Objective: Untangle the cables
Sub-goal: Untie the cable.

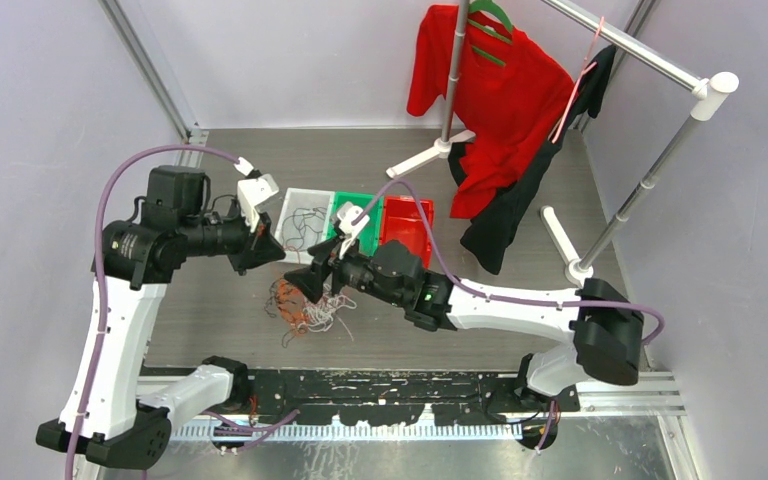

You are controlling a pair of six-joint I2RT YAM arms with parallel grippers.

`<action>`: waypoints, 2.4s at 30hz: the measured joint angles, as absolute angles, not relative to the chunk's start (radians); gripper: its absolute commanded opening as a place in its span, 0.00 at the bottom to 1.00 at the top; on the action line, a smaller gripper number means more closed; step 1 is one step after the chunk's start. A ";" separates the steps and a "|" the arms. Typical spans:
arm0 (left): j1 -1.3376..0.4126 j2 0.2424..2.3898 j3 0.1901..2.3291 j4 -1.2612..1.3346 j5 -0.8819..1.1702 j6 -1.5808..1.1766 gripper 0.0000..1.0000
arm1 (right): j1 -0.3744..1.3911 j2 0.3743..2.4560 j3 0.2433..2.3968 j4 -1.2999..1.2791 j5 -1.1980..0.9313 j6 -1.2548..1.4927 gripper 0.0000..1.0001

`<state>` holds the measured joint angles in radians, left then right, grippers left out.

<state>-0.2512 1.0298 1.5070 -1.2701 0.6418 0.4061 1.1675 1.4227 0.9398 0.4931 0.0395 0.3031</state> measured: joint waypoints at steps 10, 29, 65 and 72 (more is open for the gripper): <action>-0.251 1.041 1.628 -1.306 0.715 0.398 0.00 | 1.174 1.560 0.995 0.547 0.240 0.263 0.73; -0.251 1.057 1.900 -1.253 0.757 0.356 0.00 | 1.200 1.630 0.666 0.696 0.403 0.358 0.72; -0.251 0.949 1.565 -0.953 0.620 0.043 0.00 | 1.236 1.365 1.044 0.578 0.048 0.248 0.68; -0.251 0.949 1.571 -0.947 0.636 -0.030 0.00 | 1.236 1.463 1.096 0.558 0.106 0.204 0.57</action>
